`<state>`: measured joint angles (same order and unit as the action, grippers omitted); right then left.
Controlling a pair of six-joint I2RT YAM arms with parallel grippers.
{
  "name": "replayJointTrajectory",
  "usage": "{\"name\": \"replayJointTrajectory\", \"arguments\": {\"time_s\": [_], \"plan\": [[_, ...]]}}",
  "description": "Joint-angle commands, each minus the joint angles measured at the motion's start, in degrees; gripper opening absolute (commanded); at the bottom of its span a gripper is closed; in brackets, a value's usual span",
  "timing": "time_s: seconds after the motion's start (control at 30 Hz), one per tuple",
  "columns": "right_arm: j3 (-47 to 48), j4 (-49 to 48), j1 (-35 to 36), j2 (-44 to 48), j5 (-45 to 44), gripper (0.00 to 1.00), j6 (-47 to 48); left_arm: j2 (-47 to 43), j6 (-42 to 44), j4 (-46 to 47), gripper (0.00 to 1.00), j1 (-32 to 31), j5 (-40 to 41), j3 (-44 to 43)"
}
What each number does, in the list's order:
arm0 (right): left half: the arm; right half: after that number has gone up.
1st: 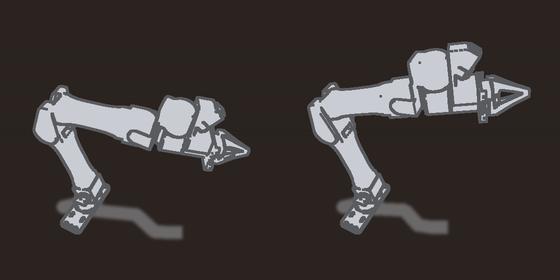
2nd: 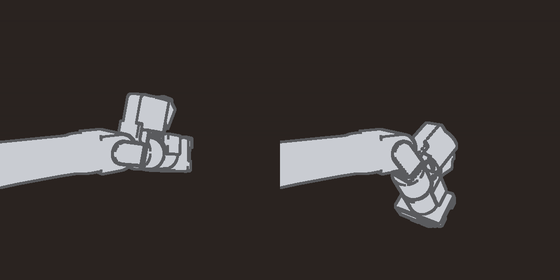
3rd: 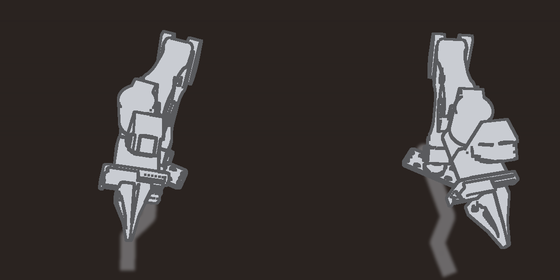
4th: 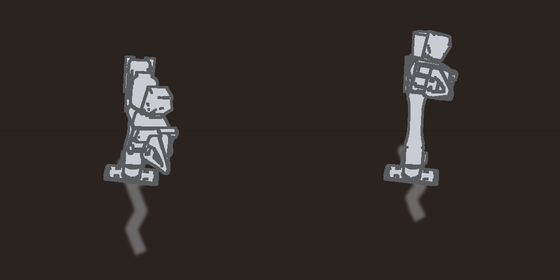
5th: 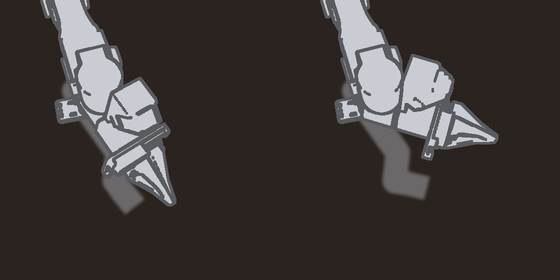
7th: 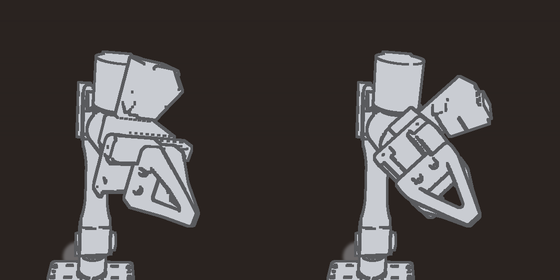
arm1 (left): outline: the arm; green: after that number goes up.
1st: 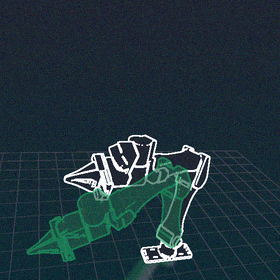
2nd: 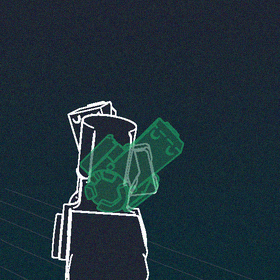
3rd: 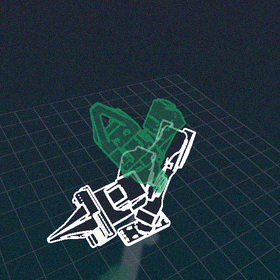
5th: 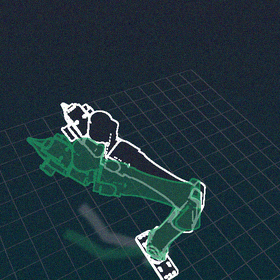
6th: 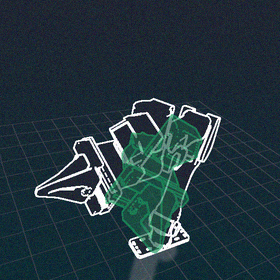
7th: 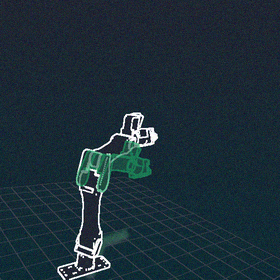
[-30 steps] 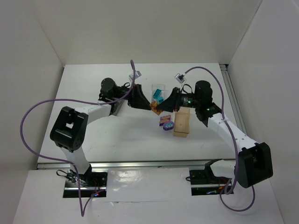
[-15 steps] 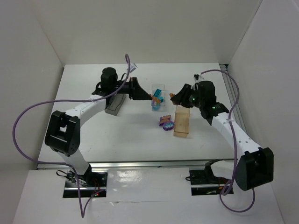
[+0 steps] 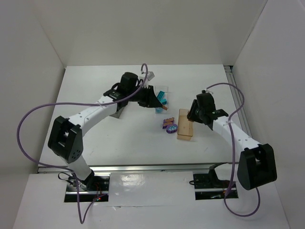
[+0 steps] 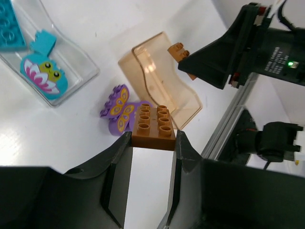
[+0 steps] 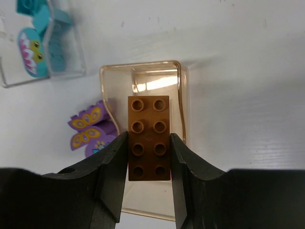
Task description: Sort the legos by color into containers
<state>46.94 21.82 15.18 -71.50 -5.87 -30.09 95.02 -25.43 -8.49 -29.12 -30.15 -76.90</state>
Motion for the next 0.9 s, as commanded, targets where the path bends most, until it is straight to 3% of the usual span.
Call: {"name": "replayJointTrajectory", "arguments": {"time_s": [0.0,0.03,0.13,0.17,0.23,0.3,0.43,0.53,0.8,0.87], "plan": [[-1.2,-1.5,0.5,-0.8,0.8,0.24,1.8,1.9,0.8,-2.5,0.00,-2.3,6.9,-2.6],[-1.2,-2.1,0.5,-1.7,1.6,0.24,2.7,1.9,0.1,-2.5,0.00,-2.3,7.5,-2.6],[-0.7,-2.1,1.0,-4.2,3.0,0.37,3.3,3.1,-0.9,-2.5,0.00,-3.7,9.1,-3.9],[-0.7,-2.1,1.0,-4.2,3.0,0.54,3.3,3.8,-0.9,-2.5,0.00,-4.3,9.1,-3.9],[-0.1,-2.1,1.6,-4.2,3.0,0.75,3.8,4.5,-1.5,-2.5,0.00,-5.0,9.6,-4.6],[1.5,-2.1,1.6,-3.6,1.8,0.84,3.8,5.4,-1.5,-3.0,0.00,-5.7,9.6,-6.0],[3.3,1.4,1.6,-0.2,-4.8,0.86,2.6,8.4,-2.2,-3.0,0.00,-8.2,10.9,-8.3],[2.7,3.4,1.6,6.1,-12.7,0.84,-1.2,11.0,-3.4,-3.0,0.00,-12.0,16.7,-10.5],[2.2,9.3,0.5,17.3,-22.6,0.89,-5.1,20.2,-5.2,-6.3,0.00,-18.4,25.6,-19.8],[2.7,9.9,0.5,19.1,-23.8,0.91,-5.1,22.4,-5.2,-7.7,0.15,-18.4,26.5,-23.3]]}}
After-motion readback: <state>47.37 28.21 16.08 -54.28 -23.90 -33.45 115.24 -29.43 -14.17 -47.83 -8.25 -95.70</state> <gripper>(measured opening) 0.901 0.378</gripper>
